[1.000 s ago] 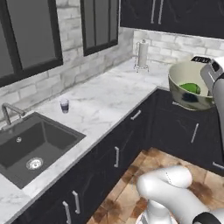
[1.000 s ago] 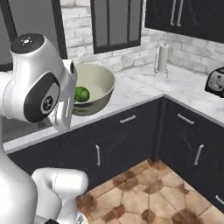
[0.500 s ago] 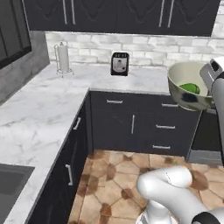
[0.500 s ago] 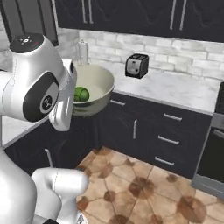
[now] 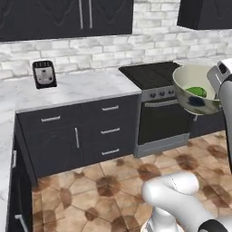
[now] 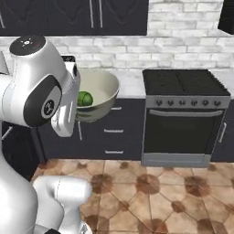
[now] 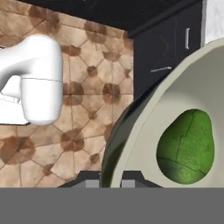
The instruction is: Pick the avocado from the sink and place it in the bowl. Then pick the bowl and place it in the microwave. Then close the microwave door and press the start button.
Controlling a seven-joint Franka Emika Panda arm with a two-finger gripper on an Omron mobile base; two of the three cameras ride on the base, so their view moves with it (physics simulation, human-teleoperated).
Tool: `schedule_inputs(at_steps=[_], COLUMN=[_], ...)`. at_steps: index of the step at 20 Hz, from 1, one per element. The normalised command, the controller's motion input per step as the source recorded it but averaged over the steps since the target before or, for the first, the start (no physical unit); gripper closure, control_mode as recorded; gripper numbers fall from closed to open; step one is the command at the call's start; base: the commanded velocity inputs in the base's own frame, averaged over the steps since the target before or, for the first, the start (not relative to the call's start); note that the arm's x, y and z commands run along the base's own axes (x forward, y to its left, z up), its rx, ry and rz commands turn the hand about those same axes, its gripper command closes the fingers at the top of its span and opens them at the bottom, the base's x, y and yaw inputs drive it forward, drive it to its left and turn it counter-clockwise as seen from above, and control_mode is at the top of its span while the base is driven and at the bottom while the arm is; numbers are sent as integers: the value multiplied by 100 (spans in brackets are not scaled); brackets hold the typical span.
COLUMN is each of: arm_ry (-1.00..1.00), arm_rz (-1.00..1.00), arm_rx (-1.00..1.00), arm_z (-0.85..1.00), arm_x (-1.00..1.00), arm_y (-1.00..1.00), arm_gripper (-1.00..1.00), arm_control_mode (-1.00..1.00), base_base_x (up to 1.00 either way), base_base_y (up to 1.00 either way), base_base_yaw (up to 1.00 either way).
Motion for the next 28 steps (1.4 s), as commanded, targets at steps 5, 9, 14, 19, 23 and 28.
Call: schedule_inputs(at_steps=[5,9,14,19,23,28], arm_ry=[0,0,0,0,0,0], arm_rz=[0,0,0,0,0,0], arm_rx=[0,0,0,0,0,0], arm_z=[0,0,0,0,0,0], arm_x=[0,0,0,0,0,0], arm_y=[0,0,0,0,0,0], arm_gripper=[100,100,100,100,100,100], arm_control_mode=[100,100,100,100,100,100], base_base_x=[0,0,6,11,8,5], base_base_y=[0,0,0,0,-6,-10], base_base_yaw=[-70,-66,-59,-55,-53,-52])
